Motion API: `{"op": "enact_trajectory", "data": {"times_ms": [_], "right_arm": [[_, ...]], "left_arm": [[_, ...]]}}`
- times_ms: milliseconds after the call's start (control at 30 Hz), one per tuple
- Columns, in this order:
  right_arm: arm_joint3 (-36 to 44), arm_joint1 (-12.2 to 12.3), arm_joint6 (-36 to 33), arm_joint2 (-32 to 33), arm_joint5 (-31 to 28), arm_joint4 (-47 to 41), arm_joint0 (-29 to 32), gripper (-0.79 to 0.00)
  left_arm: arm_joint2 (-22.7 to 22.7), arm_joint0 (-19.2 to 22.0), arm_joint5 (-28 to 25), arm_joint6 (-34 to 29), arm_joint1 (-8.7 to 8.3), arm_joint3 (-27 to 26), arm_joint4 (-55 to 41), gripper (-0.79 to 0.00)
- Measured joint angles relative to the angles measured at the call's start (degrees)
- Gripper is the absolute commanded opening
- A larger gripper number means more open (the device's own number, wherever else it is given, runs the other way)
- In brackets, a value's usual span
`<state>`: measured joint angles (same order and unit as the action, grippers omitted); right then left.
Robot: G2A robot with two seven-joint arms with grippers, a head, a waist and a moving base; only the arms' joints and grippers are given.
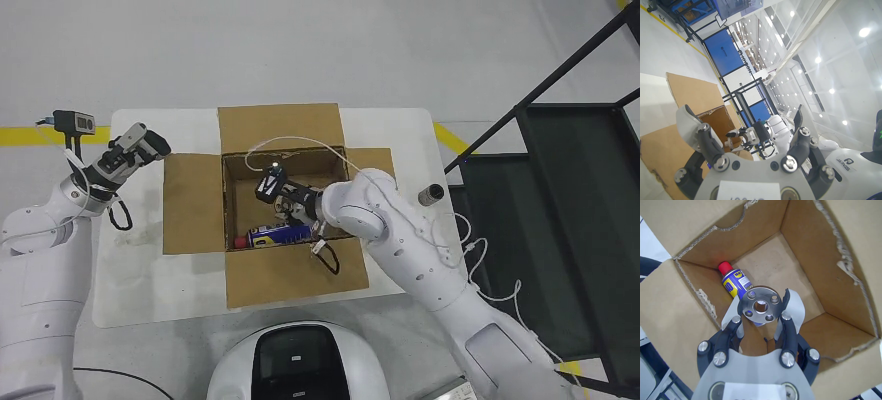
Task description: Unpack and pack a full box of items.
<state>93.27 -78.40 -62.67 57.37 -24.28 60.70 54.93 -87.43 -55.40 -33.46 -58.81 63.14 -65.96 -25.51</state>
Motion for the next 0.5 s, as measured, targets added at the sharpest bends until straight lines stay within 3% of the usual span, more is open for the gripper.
{"op": "enact_trajectory", "data": {"times_ms": [333, 500], "right_arm": [[14.3, 3.6, -0.8, 16.0, 0.7, 1.8, 12.2, -0.785], [15.0, 3.9, 0.0, 17.4, 0.7, 1.5, 13.0, -0.785]], "left_arm": [[0.0, 0.0, 0.0, 0.0, 0.0, 0.0, 0.0, 0.0], [0.0, 0.0, 0.0, 0.0, 0.0, 0.0, 0.0, 0.0]]}}
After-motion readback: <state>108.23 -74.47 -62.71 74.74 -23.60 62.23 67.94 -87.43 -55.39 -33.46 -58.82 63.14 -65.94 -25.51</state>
